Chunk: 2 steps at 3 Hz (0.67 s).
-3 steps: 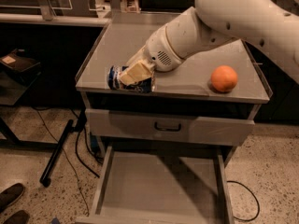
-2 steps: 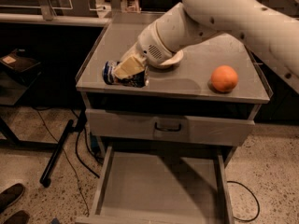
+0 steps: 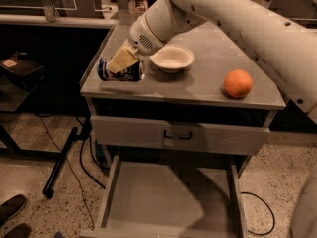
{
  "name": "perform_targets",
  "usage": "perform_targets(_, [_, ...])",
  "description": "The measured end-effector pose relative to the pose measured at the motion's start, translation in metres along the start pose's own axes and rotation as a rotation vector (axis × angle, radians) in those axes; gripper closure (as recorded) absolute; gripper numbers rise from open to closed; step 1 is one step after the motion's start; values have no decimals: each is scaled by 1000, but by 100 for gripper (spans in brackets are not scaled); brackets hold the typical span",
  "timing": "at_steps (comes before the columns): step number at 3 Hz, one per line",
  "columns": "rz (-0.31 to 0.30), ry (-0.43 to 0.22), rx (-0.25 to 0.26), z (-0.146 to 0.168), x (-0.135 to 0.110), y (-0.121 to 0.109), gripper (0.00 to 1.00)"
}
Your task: Pick pepsi can from middle drawer and place on counter
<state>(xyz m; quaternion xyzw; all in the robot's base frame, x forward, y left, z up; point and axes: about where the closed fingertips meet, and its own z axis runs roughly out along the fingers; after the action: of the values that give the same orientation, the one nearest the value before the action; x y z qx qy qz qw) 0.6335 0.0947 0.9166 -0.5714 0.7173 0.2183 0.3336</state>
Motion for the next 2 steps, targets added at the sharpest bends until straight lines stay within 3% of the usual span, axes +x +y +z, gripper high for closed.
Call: perform_targets(2, [-17,19,-49,39,-12,-16,100])
